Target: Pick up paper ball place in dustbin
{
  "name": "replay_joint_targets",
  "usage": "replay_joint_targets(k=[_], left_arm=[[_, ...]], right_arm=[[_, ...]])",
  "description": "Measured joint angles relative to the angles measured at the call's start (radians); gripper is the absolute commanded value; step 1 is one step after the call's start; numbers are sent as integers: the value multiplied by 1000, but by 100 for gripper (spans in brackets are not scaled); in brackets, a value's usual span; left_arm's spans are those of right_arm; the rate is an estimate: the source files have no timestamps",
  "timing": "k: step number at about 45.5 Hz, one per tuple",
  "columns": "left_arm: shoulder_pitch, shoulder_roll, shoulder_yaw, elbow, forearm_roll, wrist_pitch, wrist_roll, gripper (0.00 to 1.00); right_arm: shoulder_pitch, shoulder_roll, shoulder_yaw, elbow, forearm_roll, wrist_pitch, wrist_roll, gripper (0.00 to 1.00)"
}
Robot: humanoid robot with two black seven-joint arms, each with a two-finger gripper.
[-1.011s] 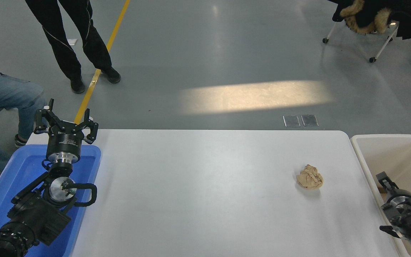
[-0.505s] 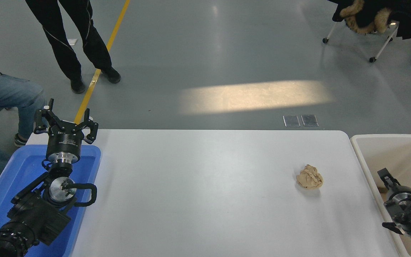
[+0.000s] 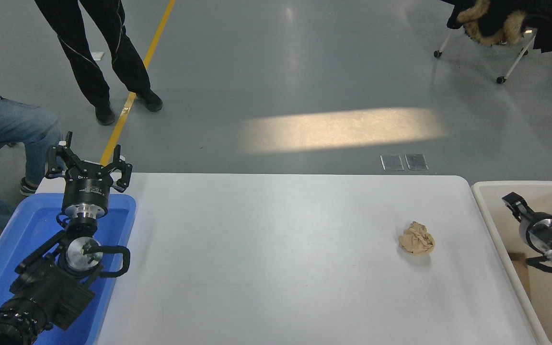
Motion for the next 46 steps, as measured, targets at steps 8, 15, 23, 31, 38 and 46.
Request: replay_joint_targets(k=[8,15,23,31,38,46], left_arm=[[0,0,0,0,0,0,0,99],[1,0,0,0,0,0,0,99],[2,1,0,0,0,0,0,99],[2,0,-1,0,-2,0,-1,99],[1,0,-1,1,-2,1,-2,99],[1,0,-1,1,-3,2,-2,99]], right_arm=[[308,37,-164,301,-39,27,1,100],[529,96,-254,508,-52,113,0,100],[753,171,-309,707,-60,254,-4,100],[982,225,-335,897,-61,421,-6,100],[1131,246,-341,991,-60,558,-6,100],[1245,258,-335,1042,-59,680,-3,100]])
